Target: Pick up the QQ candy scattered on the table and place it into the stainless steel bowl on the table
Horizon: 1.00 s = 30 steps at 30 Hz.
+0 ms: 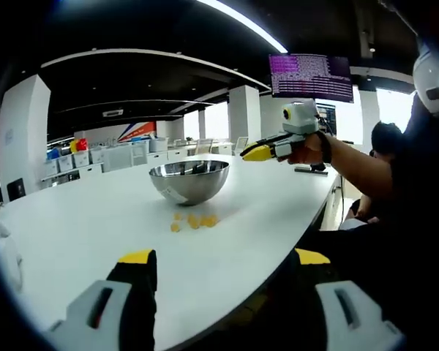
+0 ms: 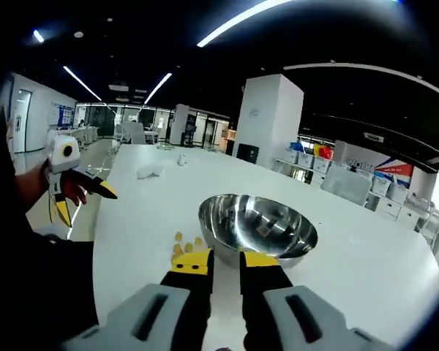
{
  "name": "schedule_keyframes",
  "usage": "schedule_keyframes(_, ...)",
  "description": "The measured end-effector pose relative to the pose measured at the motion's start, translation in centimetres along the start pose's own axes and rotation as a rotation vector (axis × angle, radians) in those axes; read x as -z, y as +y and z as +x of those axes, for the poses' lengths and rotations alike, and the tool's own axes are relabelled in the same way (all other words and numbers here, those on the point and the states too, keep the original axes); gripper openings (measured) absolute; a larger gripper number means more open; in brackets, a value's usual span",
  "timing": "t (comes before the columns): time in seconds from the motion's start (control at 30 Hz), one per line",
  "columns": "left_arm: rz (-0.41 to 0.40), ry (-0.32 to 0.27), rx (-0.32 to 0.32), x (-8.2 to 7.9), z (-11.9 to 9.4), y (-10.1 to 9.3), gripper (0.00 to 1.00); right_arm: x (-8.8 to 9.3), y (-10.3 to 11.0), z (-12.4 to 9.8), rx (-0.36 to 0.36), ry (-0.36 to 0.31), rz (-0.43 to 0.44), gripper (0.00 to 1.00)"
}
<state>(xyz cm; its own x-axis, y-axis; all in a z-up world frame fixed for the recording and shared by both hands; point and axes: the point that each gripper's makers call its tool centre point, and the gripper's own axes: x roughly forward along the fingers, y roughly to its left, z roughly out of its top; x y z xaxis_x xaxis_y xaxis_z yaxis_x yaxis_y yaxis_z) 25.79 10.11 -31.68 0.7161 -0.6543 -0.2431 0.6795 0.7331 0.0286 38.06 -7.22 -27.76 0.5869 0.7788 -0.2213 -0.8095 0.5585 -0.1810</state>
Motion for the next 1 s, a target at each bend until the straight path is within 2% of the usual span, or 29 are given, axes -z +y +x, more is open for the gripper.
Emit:
schedule_keyframes(0.17, 0.001, 0.005, -0.005, 0.0, 0.1, 0.1, 0.74, 1.8, 2.2, -0.8, -0.025, -0.037, 0.066, 0.16)
schedule_keyframes(0.3, 0.002, 0.007, -0.008, -0.1, 0.2, 0.1, 0.74, 3.4, 3.8, -0.5, -0.054, -0.020, 0.077, 0.17)
schedule_keyframes(0.43, 0.002, 0.006, -0.009, -0.2, 0.3, 0.3, 0.74, 3.8, 4.6, 0.1, -0.065, -0.006, 0.080, 0.17)
schedule_keyframes(0.5, 0.000, 0.005, -0.011, -0.2, 0.3, 0.3, 0.74, 4.1, 4.1, 1.0, -0.070, 0.001, 0.076, 0.17)
schedule_keyframes(0.63, -0.003, 0.004, -0.012, -0.1, 0.2, 0.4, 0.74, 4.0, 4.6, 2.3, -0.095, 0.019, 0.055, 0.17)
schedule_keyframes(1.0, -0.014, -0.007, -0.040, 0.3, -1.4, 1.5, 0.74, 5.2, 5.9, 7.6, -0.171, 0.097, 0.001, 0.17)
